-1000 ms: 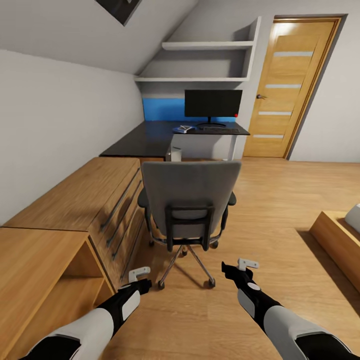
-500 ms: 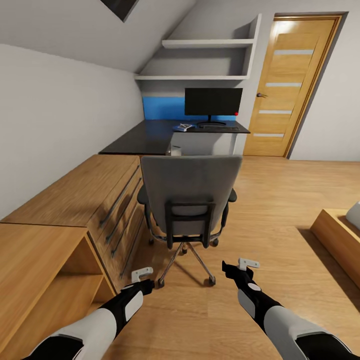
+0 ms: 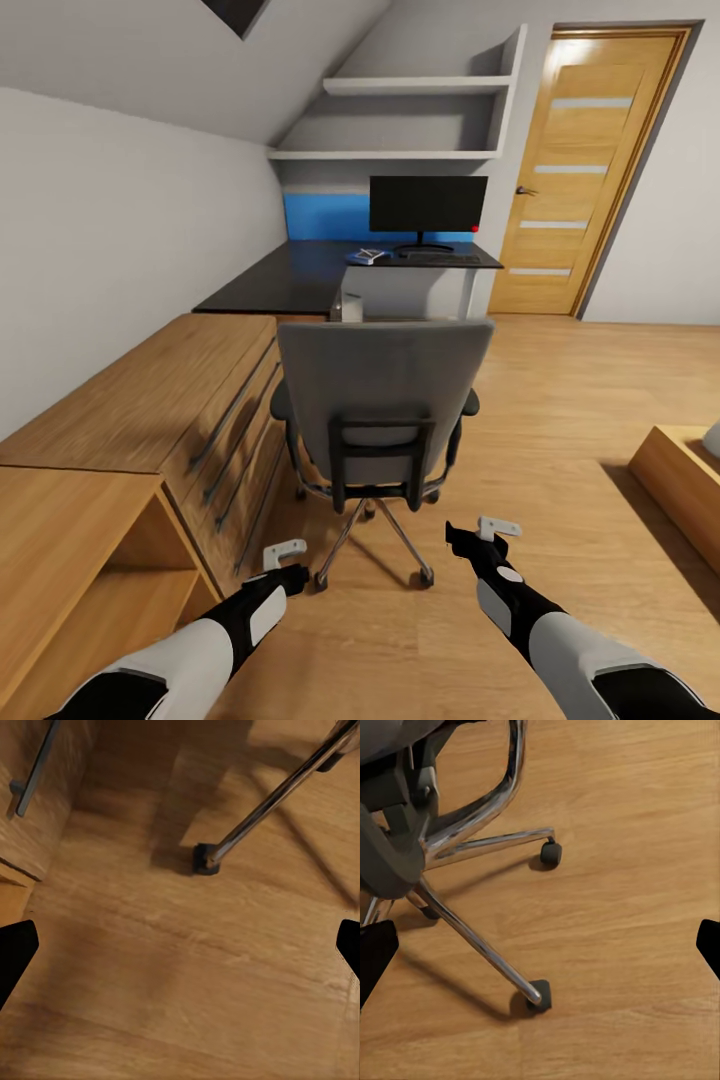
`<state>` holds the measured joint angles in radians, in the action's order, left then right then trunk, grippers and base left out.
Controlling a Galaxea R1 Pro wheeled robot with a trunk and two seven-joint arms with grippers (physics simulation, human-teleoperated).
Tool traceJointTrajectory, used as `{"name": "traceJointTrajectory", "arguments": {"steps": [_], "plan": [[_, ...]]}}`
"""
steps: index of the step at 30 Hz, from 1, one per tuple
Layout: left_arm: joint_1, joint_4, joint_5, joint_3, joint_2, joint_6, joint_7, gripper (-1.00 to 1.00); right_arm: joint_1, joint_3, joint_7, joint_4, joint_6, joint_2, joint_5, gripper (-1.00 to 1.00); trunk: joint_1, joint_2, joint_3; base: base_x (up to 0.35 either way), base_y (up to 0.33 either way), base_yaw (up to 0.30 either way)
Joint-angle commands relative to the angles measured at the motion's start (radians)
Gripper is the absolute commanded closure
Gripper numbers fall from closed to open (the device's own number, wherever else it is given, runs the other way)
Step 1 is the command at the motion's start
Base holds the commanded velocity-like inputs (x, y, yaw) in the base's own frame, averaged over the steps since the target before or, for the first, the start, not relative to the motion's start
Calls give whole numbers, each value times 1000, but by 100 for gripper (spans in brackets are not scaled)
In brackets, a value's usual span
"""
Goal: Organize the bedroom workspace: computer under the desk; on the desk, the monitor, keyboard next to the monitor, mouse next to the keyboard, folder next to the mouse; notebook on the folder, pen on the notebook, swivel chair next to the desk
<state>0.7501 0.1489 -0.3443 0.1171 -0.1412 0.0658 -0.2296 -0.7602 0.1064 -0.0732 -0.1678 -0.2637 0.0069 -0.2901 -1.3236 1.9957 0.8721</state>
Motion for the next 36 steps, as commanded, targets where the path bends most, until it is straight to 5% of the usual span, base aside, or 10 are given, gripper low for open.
{"name": "traceJointTrajectory", "arguments": {"steps": [1, 18, 36], "plan": [[0, 2, -8, 9, 0, 5, -6, -100, -1, 9, -5, 1, -3, 0, -8, -100, 0, 0, 1, 314, 0, 0], [0, 1, -7, 9, 1, 1, -5, -100, -1, 10, -4, 2, -3, 3, -7, -100, 0, 0, 1, 270, -4, 0], [0, 2, -8, 10, 0, -1, -6, -100, -1, 11, -4, 2, -4, 5, -6, -100, -69, 126, 57, 4, 0, 0]]}}
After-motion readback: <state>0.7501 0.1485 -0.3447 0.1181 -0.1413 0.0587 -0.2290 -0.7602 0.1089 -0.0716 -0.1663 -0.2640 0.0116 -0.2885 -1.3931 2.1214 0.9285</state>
